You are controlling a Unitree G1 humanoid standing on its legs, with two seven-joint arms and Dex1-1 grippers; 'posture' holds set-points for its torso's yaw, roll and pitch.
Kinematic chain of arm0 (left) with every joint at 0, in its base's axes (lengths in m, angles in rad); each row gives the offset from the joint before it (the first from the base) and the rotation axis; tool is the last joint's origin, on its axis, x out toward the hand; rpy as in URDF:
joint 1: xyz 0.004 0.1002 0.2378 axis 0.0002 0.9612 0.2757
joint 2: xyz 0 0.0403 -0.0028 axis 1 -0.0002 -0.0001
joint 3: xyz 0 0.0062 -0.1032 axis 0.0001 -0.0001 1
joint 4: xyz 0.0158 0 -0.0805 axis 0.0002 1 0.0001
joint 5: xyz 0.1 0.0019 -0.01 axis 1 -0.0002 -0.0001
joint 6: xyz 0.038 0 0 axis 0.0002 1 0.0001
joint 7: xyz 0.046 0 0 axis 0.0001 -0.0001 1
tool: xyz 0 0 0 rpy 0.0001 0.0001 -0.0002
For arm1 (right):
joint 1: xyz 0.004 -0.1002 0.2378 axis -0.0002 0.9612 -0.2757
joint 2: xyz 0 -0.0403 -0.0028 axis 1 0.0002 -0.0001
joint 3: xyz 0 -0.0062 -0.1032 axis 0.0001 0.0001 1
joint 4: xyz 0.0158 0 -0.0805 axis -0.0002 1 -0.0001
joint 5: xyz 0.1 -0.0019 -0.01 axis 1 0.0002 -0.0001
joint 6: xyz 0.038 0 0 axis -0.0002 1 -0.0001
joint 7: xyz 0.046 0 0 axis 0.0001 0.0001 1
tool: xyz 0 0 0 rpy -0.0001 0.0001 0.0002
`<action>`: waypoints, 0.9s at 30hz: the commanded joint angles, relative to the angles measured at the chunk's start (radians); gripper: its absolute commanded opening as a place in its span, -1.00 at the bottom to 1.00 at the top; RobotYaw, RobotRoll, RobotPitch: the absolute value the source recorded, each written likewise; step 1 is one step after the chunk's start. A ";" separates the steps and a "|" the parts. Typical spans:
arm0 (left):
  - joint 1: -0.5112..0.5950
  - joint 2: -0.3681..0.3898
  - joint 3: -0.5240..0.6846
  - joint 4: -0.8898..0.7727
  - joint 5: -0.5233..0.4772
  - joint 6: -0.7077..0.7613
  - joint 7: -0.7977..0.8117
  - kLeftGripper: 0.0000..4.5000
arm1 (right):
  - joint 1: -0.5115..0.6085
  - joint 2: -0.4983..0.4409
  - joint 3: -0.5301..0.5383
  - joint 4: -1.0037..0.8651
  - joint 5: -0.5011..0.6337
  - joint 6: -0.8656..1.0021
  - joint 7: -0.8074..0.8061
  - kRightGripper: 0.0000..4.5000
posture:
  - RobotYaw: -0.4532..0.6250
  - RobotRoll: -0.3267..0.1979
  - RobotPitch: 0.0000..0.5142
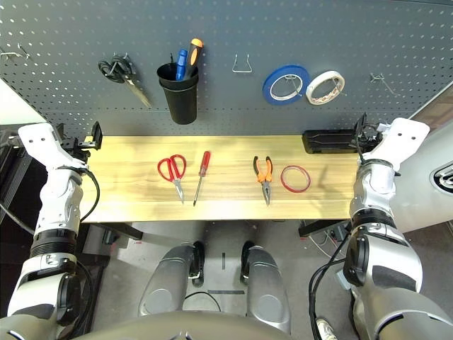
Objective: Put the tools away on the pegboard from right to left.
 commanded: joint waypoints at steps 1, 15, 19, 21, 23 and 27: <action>0.016 -0.007 0.000 -0.003 -0.006 0.008 0.000 0.98 | 0.010 -0.004 -0.008 0.008 0.001 -0.010 -0.010 1.00 | 0.17 0.25 -0.36; 0.174 -0.029 -0.130 -0.269 -0.030 0.172 -0.182 0.98 | -0.003 -0.100 0.160 -0.031 -0.114 0.244 0.194 1.00 | 0.23 0.25 -0.20; 0.238 -0.022 -0.187 -0.388 -0.043 0.224 -0.262 0.98 | 0.000 -0.131 0.191 -0.048 -0.129 0.275 0.282 1.00 | 0.27 0.25 -0.19; 0.257 -0.023 -0.212 -0.438 -0.049 0.257 -0.291 0.98 | -0.001 -0.144 0.207 -0.053 -0.136 0.283 0.337 1.00 | 0.27 0.25 -0.15; 0.271 -0.023 -0.239 -0.478 -0.056 0.288 -0.324 0.98 | -0.005 -0.152 0.220 -0.061 -0.136 0.308 0.394 1.00 | 0.26 0.25 -0.12; 0.285 -0.006 -0.298 -0.536 -0.054 0.339 -0.390 0.98 | -0.016 -0.184 0.298 -0.078 -0.185 0.355 0.530 1.00 | 0.25 0.25 -0.11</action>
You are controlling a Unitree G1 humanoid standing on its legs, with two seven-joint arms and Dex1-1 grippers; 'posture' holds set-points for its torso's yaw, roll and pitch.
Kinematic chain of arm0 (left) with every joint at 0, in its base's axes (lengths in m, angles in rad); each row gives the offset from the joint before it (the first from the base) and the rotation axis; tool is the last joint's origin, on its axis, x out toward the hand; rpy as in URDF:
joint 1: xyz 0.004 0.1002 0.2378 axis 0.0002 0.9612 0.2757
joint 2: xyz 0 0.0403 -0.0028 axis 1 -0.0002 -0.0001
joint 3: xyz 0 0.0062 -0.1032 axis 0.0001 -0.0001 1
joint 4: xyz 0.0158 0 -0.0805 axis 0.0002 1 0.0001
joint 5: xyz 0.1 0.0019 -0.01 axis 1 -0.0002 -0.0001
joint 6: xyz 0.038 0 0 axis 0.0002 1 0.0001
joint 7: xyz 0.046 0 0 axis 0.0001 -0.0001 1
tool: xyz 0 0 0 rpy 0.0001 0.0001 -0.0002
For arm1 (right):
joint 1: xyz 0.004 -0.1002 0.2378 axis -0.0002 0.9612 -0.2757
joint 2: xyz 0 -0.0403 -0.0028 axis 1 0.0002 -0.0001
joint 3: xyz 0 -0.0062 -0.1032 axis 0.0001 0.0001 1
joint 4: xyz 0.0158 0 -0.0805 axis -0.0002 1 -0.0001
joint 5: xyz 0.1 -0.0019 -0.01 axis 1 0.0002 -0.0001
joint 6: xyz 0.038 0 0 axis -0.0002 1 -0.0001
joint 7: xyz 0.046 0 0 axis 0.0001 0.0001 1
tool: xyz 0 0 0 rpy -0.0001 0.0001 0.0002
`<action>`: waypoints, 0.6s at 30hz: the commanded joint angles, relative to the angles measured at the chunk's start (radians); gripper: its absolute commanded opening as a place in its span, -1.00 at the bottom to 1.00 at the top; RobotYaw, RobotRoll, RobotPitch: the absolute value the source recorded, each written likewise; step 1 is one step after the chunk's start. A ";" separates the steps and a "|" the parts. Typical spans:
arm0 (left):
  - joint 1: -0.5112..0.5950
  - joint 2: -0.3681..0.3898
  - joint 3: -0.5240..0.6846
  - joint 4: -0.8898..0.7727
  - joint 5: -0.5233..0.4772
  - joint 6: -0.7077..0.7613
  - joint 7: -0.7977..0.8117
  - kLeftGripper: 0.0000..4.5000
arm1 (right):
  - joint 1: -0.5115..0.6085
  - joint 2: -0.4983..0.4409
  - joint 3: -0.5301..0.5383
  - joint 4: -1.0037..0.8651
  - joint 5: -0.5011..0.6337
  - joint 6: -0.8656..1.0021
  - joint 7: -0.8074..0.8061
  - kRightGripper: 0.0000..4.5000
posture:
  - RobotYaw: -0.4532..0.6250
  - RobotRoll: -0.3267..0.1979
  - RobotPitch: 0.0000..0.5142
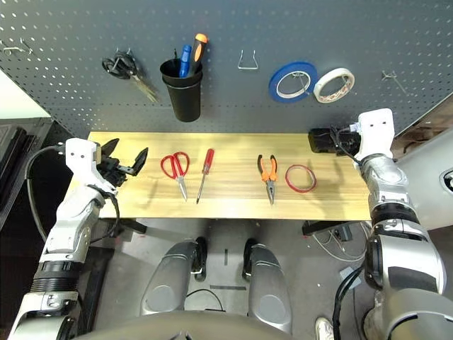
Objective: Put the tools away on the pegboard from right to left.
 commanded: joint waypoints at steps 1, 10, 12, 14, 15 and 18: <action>0.023 0.024 -0.056 -0.054 -0.002 0.056 -0.068 0.98 | -0.008 -0.044 0.085 -0.027 -0.074 0.058 0.109 1.00 | 0.26 0.25 -0.11; 0.017 0.075 -0.090 -0.106 0.006 0.125 -0.128 0.98 | -0.005 -0.051 0.235 -0.043 -0.161 0.142 0.357 1.00 | 0.32 0.25 0.01; 0.027 0.083 -0.094 -0.128 0.005 0.143 -0.135 0.98 | -0.007 -0.049 0.266 -0.031 -0.185 0.146 0.382 1.00 | 0.33 0.25 0.04; 0.037 0.093 -0.099 -0.152 0.006 0.175 -0.138 0.98 | -0.015 -0.041 0.294 -0.010 -0.213 0.156 0.382 1.00 | 0.34 0.25 0.09; 0.040 0.096 -0.101 -0.163 0.005 0.193 -0.139 0.98 | -0.021 -0.034 0.303 0.002 -0.221 0.162 0.383 1.00 | 0.34 0.25 0.10; 0.048 0.108 -0.107 -0.196 0.000 0.239 -0.149 0.98 | -0.036 -0.016 0.325 0.035 -0.249 0.178 0.378 1.00 | 0.35 0.25 0.16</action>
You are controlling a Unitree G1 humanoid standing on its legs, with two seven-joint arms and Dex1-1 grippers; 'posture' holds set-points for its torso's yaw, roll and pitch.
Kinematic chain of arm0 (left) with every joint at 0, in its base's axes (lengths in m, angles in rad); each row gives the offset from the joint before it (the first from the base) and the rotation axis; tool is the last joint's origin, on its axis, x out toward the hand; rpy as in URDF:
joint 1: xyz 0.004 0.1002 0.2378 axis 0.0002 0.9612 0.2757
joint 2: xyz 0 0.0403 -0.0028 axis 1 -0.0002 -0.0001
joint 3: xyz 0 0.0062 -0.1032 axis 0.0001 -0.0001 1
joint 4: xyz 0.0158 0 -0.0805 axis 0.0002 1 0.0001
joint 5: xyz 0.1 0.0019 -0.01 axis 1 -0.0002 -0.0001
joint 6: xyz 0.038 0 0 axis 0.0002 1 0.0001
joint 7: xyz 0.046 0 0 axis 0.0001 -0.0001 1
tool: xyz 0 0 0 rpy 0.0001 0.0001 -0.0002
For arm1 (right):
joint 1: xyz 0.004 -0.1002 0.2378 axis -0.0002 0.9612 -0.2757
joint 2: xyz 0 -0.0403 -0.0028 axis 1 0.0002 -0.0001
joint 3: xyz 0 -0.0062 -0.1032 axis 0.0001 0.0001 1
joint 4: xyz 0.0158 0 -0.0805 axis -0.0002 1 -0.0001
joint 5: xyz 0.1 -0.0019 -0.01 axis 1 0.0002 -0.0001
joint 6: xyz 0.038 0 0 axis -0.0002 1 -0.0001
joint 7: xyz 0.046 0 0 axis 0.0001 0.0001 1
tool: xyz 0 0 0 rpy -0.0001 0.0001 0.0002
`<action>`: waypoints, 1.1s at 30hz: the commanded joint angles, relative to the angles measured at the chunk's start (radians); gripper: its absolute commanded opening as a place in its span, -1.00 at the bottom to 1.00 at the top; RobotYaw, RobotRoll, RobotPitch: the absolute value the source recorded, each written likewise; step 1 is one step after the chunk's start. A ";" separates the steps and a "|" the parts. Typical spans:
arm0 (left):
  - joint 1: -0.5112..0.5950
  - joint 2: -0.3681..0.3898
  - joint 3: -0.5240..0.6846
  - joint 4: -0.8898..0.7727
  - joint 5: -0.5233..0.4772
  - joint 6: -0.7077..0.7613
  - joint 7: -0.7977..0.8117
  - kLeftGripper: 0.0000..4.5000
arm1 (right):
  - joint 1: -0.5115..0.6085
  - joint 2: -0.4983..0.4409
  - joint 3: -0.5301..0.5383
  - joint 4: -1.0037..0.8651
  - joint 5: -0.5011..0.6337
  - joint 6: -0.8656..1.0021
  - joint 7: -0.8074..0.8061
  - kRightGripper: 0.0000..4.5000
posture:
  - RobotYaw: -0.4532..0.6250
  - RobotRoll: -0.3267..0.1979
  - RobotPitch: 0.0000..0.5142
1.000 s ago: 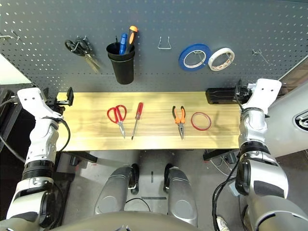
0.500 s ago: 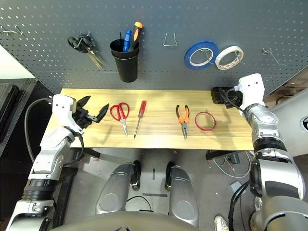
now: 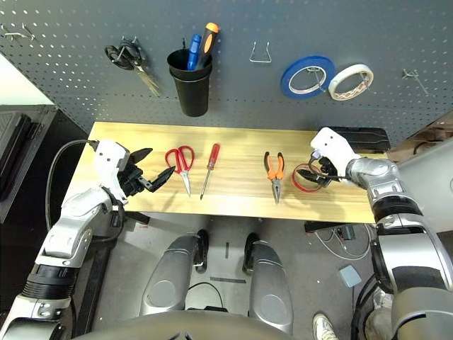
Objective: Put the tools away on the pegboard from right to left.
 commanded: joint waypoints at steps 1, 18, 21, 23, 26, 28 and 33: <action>0.031 0.022 -0.027 -0.048 -0.001 0.065 -0.021 0.98 | -0.007 0.018 0.035 0.053 -0.040 0.028 -0.001 1.00 | 0.36 0.25 0.19; 0.052 0.059 -0.014 -0.129 -0.004 0.155 -0.025 1.00 | -0.049 0.119 0.109 0.201 -0.138 0.195 -0.113 0.73 | 0.43 0.25 0.29; 0.047 0.059 -0.011 -0.127 -0.003 0.149 -0.024 1.00 | -0.049 0.118 0.103 0.191 -0.135 0.174 -0.151 0.27 | 0.44 0.25 0.27; 0.045 0.056 -0.008 -0.126 -0.009 0.137 -0.028 1.00 | -0.046 0.107 0.092 0.178 -0.128 0.138 -0.195 -0.05 | 0.43 0.25 0.25; 0.044 0.051 -0.007 -0.121 -0.014 0.108 -0.036 1.00 | -0.037 0.085 0.085 0.164 -0.128 0.094 -0.254 -0.53 | 0.43 0.25 0.22; 0.051 0.036 0.000 -0.130 -0.042 0.060 -0.057 1.00 | -0.023 0.070 0.049 0.147 -0.095 0.084 -0.281 -0.90 | 0.41 0.25 0.20; 0.048 0.017 -0.005 -0.166 -0.100 0.031 -0.095 1.00 | 0.029 0.035 -0.018 0.076 -0.050 0.036 -0.349 -0.99 | 0.37 0.25 0.15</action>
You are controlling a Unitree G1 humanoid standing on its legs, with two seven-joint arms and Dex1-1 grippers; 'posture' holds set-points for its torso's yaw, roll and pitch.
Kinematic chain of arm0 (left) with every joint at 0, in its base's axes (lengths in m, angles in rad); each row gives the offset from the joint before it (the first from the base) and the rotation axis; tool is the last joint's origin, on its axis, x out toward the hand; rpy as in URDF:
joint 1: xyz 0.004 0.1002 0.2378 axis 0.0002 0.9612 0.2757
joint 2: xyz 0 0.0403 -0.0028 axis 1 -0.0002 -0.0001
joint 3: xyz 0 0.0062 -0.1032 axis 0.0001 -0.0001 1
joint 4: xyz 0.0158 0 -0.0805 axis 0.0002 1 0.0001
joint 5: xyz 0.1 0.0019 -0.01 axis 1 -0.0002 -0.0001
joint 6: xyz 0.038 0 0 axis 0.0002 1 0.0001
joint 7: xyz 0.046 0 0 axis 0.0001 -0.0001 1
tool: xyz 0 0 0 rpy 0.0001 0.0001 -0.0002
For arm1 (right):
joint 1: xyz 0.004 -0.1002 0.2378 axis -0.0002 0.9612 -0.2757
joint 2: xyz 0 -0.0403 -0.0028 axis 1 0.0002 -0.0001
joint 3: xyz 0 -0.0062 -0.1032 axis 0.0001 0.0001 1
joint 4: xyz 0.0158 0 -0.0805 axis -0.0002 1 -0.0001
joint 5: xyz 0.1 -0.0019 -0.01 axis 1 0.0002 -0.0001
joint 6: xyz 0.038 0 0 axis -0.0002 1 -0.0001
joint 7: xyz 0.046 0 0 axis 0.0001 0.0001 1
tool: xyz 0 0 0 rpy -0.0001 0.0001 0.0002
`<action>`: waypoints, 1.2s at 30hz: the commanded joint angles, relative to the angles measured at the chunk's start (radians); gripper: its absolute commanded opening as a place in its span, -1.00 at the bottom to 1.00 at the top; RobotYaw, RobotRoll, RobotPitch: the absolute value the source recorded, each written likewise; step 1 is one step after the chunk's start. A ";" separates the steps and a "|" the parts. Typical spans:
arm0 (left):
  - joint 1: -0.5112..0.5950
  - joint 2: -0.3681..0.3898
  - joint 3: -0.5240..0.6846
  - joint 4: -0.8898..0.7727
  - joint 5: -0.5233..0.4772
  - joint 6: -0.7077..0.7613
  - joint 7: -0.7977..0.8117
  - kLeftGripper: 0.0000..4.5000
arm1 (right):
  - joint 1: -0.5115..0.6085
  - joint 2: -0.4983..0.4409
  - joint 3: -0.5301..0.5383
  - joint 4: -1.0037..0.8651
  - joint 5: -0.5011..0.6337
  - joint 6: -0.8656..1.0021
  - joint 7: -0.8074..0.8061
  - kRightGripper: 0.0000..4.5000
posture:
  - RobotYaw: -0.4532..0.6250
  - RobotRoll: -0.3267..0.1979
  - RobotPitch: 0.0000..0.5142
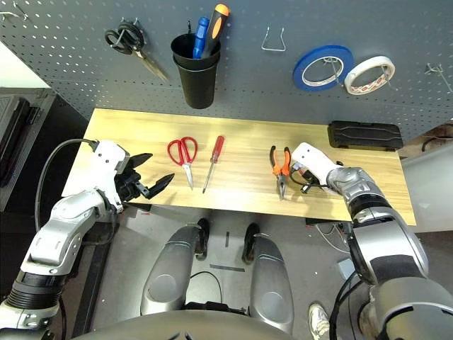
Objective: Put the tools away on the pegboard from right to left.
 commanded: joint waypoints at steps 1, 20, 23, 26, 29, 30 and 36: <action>0.011 -0.007 -0.013 -0.040 -0.046 -0.024 -0.046 1.00 | 0.066 -0.033 -0.058 -0.054 0.041 -0.038 -0.062 -0.99 | 0.36 0.25 0.14; -0.175 -0.034 -0.078 -0.196 -0.214 -0.031 -0.170 1.00 | 0.510 -0.091 -0.246 -0.472 0.049 -0.307 -0.467 -0.99 | 0.23 0.25 -0.03; -0.197 -0.039 -0.088 -0.207 -0.220 -0.033 -0.172 1.00 | 0.542 -0.092 -0.280 -0.483 0.038 -0.411 -0.556 -0.99 | 0.22 0.25 -0.05; -0.211 -0.043 -0.092 -0.205 -0.220 -0.035 -0.169 1.00 | 0.559 -0.091 -0.306 -0.482 0.034 -0.465 -0.618 -0.99 | 0.22 0.25 -0.06; -0.225 -0.061 -0.090 -0.200 -0.223 -0.036 -0.150 1.00 | 0.567 -0.110 -0.331 -0.455 0.017 -0.539 -0.689 -0.99 | 0.19 0.25 -0.09; -0.228 -0.076 -0.084 -0.197 -0.214 -0.052 -0.132 1.00 | 0.566 -0.120 -0.338 -0.442 0.011 -0.559 -0.709 -0.99 | 0.19 0.25 -0.09; -0.262 -0.107 -0.074 -0.209 -0.254 -0.033 -0.106 1.00 | 0.486 -0.182 -0.358 -0.306 0.004 -0.639 -0.787 -0.99 | 0.16 0.25 -0.11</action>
